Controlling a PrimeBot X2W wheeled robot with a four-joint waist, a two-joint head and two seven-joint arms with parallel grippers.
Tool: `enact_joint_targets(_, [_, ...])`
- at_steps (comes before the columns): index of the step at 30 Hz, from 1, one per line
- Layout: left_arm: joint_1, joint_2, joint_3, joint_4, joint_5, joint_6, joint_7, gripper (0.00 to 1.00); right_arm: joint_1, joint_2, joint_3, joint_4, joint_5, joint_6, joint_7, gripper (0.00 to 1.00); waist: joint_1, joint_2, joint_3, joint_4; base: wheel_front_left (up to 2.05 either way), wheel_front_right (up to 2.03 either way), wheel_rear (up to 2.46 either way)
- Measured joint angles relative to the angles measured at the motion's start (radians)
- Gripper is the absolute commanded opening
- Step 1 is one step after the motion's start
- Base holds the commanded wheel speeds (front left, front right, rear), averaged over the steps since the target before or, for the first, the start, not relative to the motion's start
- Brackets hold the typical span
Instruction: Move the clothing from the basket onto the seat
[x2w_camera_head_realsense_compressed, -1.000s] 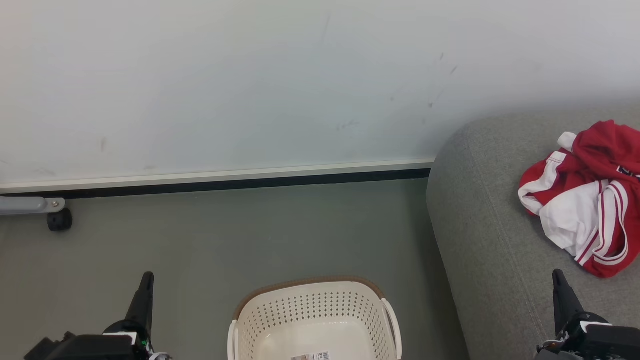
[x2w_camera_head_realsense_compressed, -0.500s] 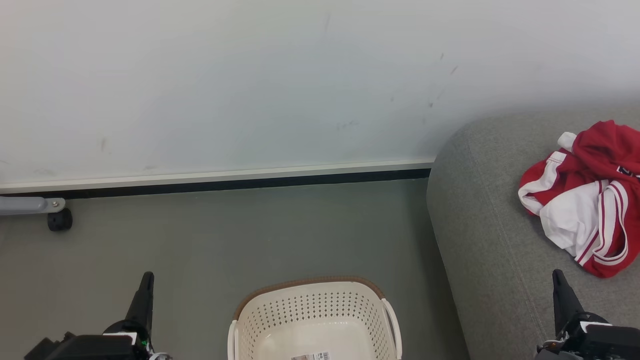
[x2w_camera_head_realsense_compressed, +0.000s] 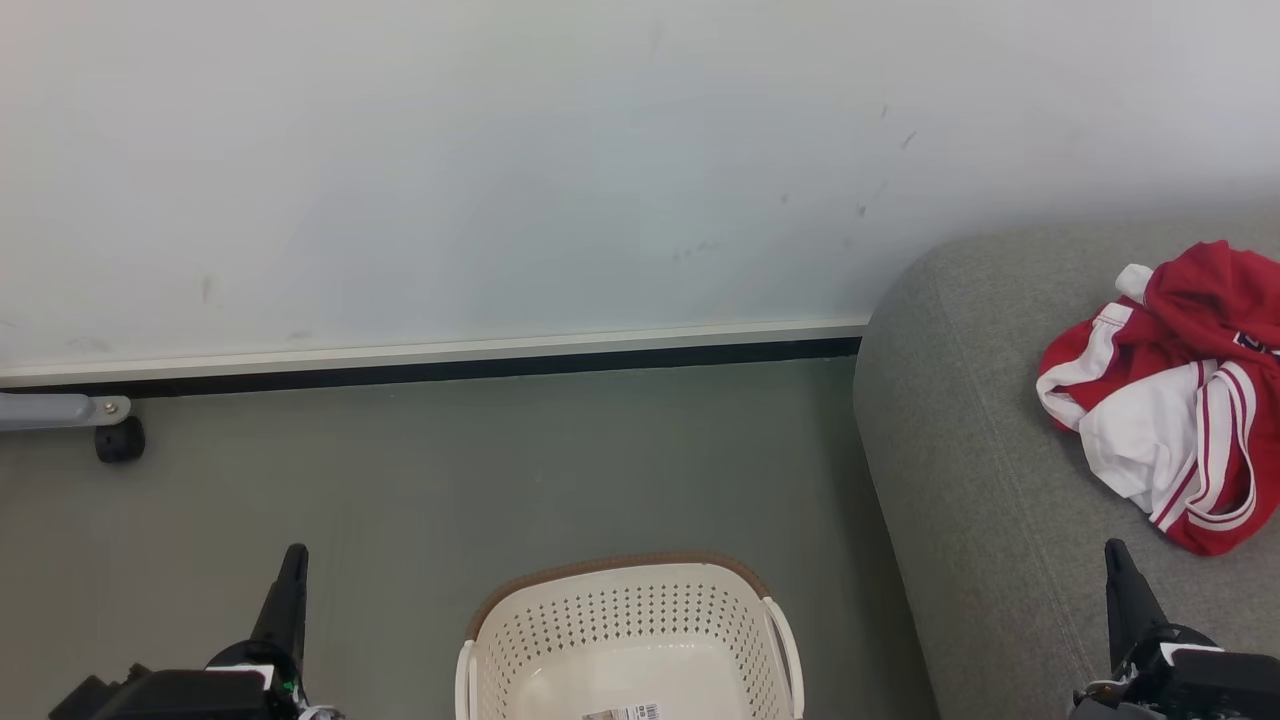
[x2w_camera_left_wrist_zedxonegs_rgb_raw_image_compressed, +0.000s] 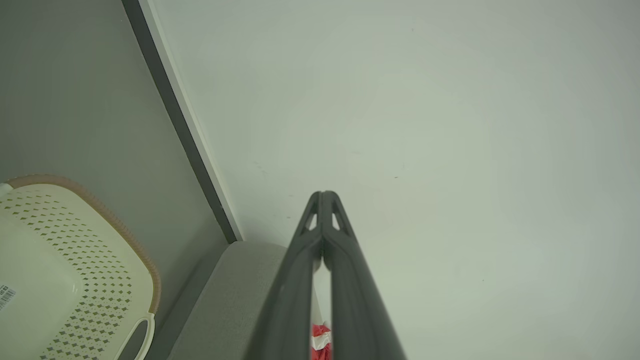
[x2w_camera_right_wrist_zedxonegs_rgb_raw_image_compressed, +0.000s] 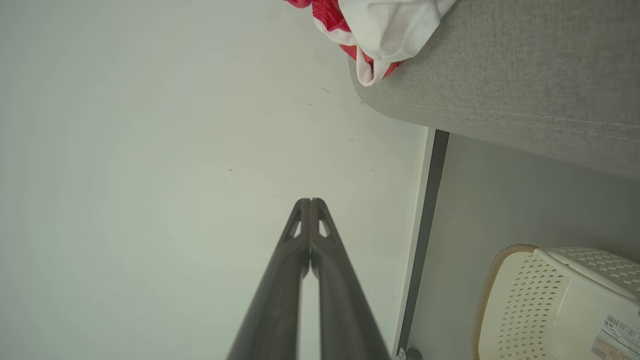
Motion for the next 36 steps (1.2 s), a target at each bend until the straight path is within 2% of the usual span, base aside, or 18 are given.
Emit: enact_joint_targets(36, [0.0, 0.0, 0.0, 0.001, 0.0, 0.0, 0.0, 0.0, 0.0, 0.0, 0.0, 0.0, 0.0, 0.0, 0.0, 0.0, 0.0, 0.0, 0.0, 0.0, 0.0, 0.0, 0.0])
